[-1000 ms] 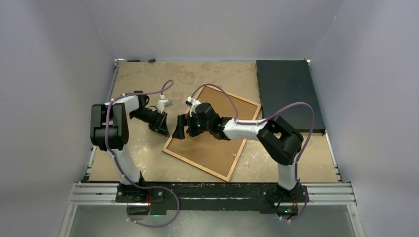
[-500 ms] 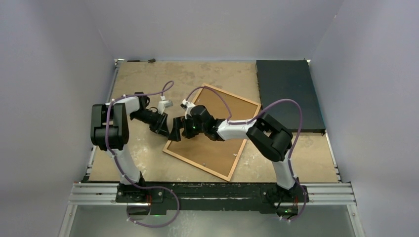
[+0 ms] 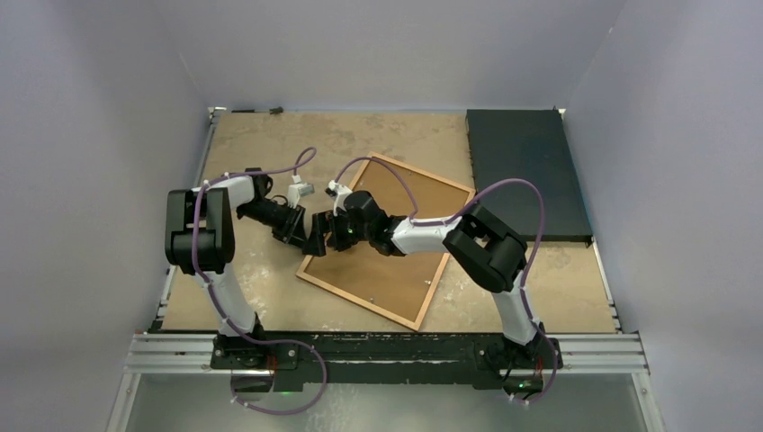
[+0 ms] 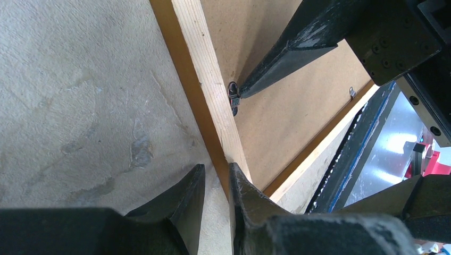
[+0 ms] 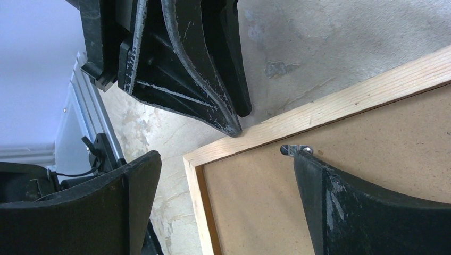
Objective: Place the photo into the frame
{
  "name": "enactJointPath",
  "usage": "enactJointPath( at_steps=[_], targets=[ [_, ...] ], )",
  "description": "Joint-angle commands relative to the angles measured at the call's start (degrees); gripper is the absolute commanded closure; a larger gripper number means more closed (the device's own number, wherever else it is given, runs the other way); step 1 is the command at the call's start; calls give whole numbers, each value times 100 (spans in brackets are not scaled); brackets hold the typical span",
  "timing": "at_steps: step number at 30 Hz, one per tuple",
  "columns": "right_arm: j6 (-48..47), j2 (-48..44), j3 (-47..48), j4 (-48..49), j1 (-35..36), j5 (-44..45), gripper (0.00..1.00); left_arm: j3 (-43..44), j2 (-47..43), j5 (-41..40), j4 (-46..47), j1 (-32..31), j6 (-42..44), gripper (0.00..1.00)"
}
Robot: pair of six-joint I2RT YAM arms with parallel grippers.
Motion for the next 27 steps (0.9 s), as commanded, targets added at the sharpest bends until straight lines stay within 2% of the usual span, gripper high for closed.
enactJointPath(
  at_steps=[1,22,27],
  targets=[
    [-15,109,154,99,42,-32,3,-142,-13,-117,340,-112,140,80],
    [-42,374,335,180,138,57,3,-119,-5,-159,300,-132,164,81],
    [-180,-53,327,-121,141,-180,1,56,-14,-234,144,-112,203,81]
  ],
)
